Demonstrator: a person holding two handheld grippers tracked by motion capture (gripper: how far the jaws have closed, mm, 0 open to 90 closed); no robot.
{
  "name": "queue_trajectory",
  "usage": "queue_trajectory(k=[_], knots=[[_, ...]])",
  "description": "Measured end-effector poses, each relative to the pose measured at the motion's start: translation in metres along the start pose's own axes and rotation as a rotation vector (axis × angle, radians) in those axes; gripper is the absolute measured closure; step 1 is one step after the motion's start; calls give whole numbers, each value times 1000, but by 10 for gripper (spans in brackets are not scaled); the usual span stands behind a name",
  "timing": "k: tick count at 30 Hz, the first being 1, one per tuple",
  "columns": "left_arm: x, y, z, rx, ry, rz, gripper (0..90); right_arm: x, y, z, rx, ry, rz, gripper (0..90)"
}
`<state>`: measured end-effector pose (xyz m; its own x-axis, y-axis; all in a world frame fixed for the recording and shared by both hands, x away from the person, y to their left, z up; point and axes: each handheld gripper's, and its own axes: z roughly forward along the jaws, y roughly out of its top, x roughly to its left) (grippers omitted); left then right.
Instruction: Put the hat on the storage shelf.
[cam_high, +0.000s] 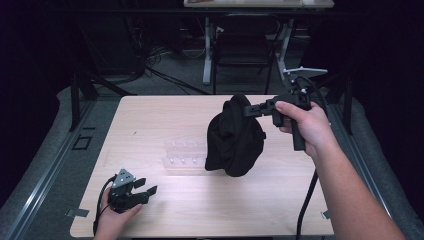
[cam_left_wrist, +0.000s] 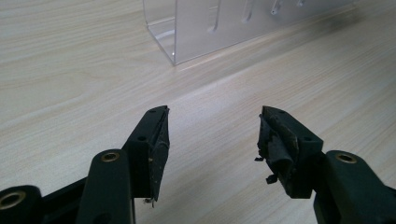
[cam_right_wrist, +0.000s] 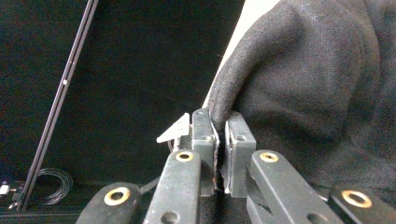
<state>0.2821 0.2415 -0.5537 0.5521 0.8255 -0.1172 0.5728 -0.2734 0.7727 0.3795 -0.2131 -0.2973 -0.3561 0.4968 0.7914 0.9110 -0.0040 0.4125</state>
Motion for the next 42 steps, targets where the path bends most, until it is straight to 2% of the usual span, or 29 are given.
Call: queue_trajectory(k=[11, 18, 31, 32, 33, 34, 37, 42], knots=[[0, 0, 0, 1, 0, 5, 435, -9, 8, 22, 16, -14, 20, 849], [1, 0, -1, 4, 1, 2, 435, -12, 11, 25, 20, -13, 27, 849], [-6, 6, 1, -21, -9, 23, 436, -13, 18, 38, -12, 13, 50, 849], [-9, 8, 0, -29, -11, 41, 436, -14, 21, 40, -19, 15, 54, 849], [-9, 8, 0, -29, -11, 41, 436, -14, 21, 40, -19, 15, 54, 849], [-12, 11, -1, -39, -26, 55, 436, -15, 23, 42, -28, 16, 61, 849], [-15, 15, -2, -53, -35, 59, 436, -16, 24, 44, -33, 21, 66, 849], [-23, 29, -4, -76, -77, 65, 441, -16, 27, 46, -50, 13, 77, 849]])
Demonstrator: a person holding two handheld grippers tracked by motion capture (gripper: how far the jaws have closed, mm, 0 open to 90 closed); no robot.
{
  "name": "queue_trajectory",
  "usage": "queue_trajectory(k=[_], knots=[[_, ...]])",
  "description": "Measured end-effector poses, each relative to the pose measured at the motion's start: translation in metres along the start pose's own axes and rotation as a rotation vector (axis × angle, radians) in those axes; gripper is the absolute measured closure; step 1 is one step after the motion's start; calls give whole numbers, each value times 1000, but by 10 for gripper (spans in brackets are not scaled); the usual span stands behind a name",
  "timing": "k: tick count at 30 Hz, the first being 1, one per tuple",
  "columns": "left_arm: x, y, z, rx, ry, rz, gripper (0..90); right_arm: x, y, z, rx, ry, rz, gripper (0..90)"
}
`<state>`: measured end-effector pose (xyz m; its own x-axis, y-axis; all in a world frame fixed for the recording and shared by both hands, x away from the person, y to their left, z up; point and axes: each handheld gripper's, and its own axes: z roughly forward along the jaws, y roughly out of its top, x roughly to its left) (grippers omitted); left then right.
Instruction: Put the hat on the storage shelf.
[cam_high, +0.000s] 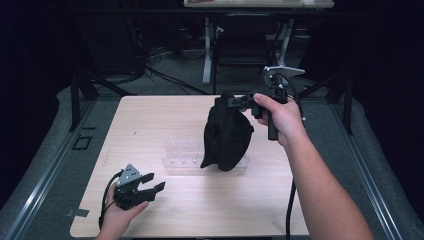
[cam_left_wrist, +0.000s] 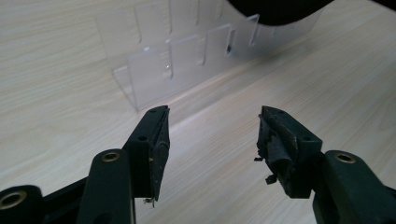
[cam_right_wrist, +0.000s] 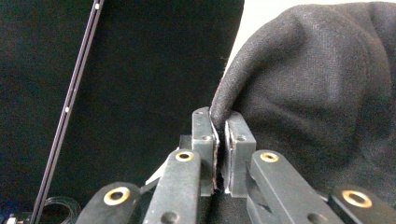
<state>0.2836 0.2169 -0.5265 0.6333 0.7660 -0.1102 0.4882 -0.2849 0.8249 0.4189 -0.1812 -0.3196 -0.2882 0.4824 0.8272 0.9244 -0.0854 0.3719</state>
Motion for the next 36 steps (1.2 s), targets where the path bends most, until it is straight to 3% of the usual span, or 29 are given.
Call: queue_trajectory(k=[8, 14, 23, 28, 33, 36], knots=[[-16, 33, 9, -50, -29, 57, 475, 1, 5, 14, -14, 22, 21, 848], [-25, 52, 19, -89, -35, 74, 481, 1, 8, 21, -22, 26, 22, 848], [-45, 64, 31, -110, -69, 110, 520, 3, 8, 25, -18, 36, 17, 848], [-61, 71, 38, -114, -112, 129, 552, 4, 7, 27, -17, 40, 11, 847], [-67, 76, 44, -120, -123, 123, 592, 4, 6, 29, -18, 45, 13, 846], [-72, 77, 50, -115, -111, 155, 656, 5, 5, 29, -21, 42, 10, 846]])
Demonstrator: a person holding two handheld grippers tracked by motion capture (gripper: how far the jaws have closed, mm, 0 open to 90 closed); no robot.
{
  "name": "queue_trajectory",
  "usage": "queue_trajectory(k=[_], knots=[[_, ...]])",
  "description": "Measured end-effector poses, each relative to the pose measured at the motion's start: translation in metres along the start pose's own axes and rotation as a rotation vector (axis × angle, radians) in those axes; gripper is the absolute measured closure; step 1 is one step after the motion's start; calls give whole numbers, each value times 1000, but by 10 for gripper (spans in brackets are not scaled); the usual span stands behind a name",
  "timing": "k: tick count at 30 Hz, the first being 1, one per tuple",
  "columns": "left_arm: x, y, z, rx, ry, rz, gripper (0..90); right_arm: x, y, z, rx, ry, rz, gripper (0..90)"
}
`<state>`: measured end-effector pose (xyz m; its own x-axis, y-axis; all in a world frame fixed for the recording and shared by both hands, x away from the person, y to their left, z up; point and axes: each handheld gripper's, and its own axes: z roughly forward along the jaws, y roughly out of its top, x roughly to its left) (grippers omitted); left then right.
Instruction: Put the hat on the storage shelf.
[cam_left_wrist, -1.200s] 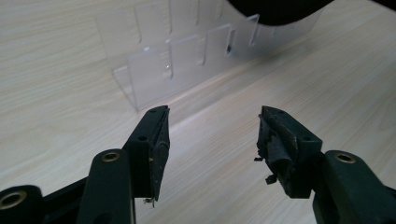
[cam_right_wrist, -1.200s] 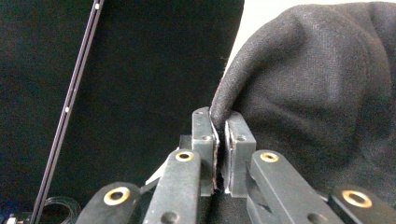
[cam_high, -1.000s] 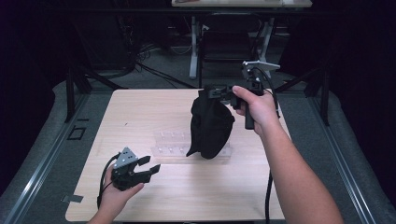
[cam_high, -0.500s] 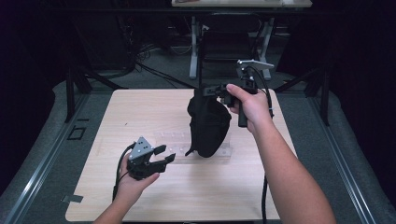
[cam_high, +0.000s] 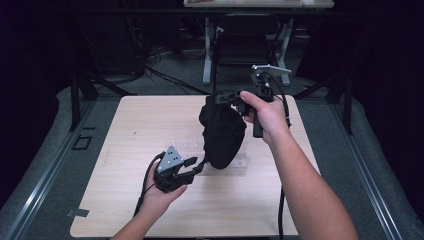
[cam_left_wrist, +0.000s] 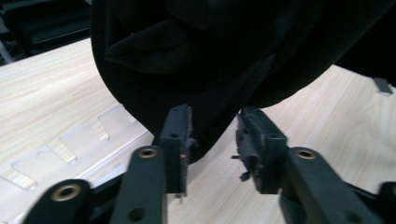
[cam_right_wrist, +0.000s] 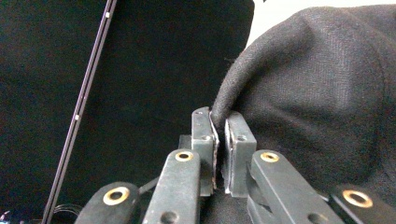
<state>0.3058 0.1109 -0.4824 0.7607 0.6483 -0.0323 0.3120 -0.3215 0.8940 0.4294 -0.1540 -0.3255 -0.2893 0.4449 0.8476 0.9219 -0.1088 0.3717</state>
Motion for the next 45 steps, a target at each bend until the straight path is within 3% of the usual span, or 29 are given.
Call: queue_trajectory(k=[4, 6, 10, 14, 17, 22, 28, 35, 39, 40, 41, 42, 43, 45], knots=[[-3, 1, 4, 5, -4, 21, 739, 2, -1, 0, 0, -4, 1, 845], [-8, 1, 7, 9, 28, 76, 775, 2, -2, 0, 2, -4, -8, 845], [-8, 1, 6, 10, 28, 95, 798, 4, -2, 0, 9, -9, -16, 833], [-9, -1, 5, 7, 47, 144, 821, 8, -3, -2, 14, -8, -35, 796], [-8, -1, 5, 4, 47, 150, 825, 11, -3, -3, 14, -15, -51, 764], [-2, -1, 3, -1, 61, 128, 844, 19, -6, -7, 10, 15, -65, 716], [8, -4, -2, 20, 70, 97, 857, 20, -9, -11, 19, 7, -79, 717], [12, -13, -2, 39, 76, 98, 858, 19, -9, -14, 16, 5, -78, 717], [15, -23, 1, 79, 84, 93, 857, 16, -10, -16, 14, 6, -74, 713], [16, -27, 3, 95, 90, 94, 857, 14, -11, -17, 16, 3, -75, 712], [19, -34, 2, 69, 83, 67, 856, 11, -13, -18, 17, -6, -72, 708], [19, -37, 1, 69, 111, 57, 855, 9, -13, -19, 14, -16, -73, 706], [19, -37, 1, 69, 111, 57, 855, 9, -13, -19, 14, -16, -73, 706], [25, -41, -1, 66, 84, 41, 852, 7, -15, -24, -2, -67, -89, 697]])
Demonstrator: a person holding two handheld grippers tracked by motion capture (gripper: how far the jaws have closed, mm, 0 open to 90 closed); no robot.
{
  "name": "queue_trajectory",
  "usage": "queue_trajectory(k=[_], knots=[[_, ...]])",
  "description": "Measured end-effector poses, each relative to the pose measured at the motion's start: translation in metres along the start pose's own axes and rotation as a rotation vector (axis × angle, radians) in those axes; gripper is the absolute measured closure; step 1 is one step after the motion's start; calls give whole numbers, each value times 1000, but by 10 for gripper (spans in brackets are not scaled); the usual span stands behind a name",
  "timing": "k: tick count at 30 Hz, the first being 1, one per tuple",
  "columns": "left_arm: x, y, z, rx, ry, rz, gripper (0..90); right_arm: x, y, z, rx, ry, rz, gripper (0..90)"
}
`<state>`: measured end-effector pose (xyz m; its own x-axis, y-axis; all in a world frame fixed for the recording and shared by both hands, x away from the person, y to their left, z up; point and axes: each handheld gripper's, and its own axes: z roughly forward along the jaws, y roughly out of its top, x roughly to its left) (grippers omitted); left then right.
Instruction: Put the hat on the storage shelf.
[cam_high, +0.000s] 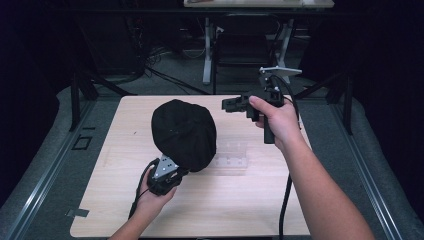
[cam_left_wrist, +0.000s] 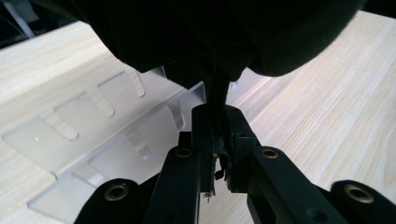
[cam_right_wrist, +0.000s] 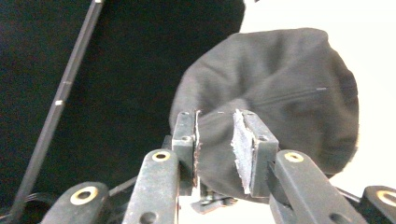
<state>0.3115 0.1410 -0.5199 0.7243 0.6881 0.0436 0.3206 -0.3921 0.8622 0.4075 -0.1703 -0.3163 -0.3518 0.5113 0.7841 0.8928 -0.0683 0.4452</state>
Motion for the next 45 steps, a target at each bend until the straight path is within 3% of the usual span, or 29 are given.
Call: queue_trajectory(k=[4, 7, 12, 13, 19, 21, 26, 28, 32, 35, 36, 38, 41, 42, 45], knots=[[2, -2, 0, -2, -4, -30, 847, -2, -2, -8, -12, -13, -8, 693], [1, -2, -1, 4, 9, -31, 835, -2, -4, -13, -9, -45, -23, 690], [1, -2, -5, 29, 37, -3, 700, -2, -8, -21, -15, -94, -53, 679], [1, -4, -9, 34, 53, -42, 682, -2, -9, -23, -12, -106, -60, 678], [7, -8, -22, 27, 52, -51, 584, -4, -14, -30, -13, -144, -75, 670], [12, -13, -30, 29, 47, -79, 564, -6, -18, -33, -15, -178, -85, 670], [17, -21, -42, 33, 44, -114, 504, -7, -23, -39, -18, -212, -101, 664], [24, -32, -50, 42, 32, -161, 491, -6, -26, -41, -16, -247, -125, 660], [35, -47, -57, 49, 67, -203, 481, -9, -33, -43, -3, -288, -149, 658], [40, -56, -57, 52, 65, -211, 472, -12, -37, -43, -3, -302, -159, 658], [45, -63, -55, 81, 83, -201, 472, -16, -41, -45, -2, -324, -164, 655], [47, -64, -56, 91, 98, -207, 471, -18, -44, -45, -4, -328, -164, 654], [54, -68, -58, 74, 120, -257, 459, -26, -53, -47, 4, -359, -163, 649], [57, -70, -58, 69, 95, -306, 452, -27, -55, -48, 5, -374, -165, 649], [60, -73, -57, 59, 102, -328, 447, -33, -62, -49, 9, -382, -165, 640]])
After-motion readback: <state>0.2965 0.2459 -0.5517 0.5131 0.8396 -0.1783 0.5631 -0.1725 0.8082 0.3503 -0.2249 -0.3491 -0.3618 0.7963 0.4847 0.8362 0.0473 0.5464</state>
